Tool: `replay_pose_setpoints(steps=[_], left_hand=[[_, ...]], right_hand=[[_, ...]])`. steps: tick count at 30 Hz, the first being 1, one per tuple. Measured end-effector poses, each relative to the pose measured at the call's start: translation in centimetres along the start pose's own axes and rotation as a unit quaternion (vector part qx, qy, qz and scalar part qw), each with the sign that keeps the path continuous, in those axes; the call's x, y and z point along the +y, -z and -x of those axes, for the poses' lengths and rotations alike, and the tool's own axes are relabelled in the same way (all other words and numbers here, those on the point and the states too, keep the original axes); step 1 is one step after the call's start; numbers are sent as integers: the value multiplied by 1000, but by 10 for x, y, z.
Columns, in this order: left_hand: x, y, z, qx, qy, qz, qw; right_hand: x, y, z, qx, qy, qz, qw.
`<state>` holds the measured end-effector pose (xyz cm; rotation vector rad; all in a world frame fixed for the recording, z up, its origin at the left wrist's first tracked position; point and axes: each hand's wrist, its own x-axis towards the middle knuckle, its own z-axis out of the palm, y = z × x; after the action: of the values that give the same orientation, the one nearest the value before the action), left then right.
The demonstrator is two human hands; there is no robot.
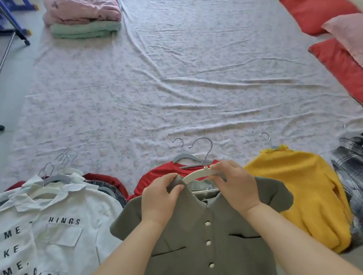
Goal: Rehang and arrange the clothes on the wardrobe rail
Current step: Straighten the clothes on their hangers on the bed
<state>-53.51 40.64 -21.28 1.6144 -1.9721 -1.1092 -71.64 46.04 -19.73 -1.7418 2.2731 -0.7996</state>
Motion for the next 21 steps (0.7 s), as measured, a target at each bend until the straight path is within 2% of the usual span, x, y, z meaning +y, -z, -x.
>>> replay_pose_setpoints(steps=[3, 6, 11, 16, 21], left_hand=[[-11, -13, -28, -9, 19, -16, 1000], [-24, -26, -56, -20, 44, -56, 997], [-49, -40, -79, -39, 112, -117, 986], [-57, -43, -66, -38, 137, -138, 980], [-50, -28, -48, -47, 154, -147, 976]], right_hand=[[17, -20, -27, -41, -13, -10, 999], [36, -50, -56, -117, -60, -11, 991], [61, -105, -83, -234, -120, -5, 965], [63, -117, -51, -333, -111, 1, 936], [51, -100, -28, -364, -96, 1, 927]])
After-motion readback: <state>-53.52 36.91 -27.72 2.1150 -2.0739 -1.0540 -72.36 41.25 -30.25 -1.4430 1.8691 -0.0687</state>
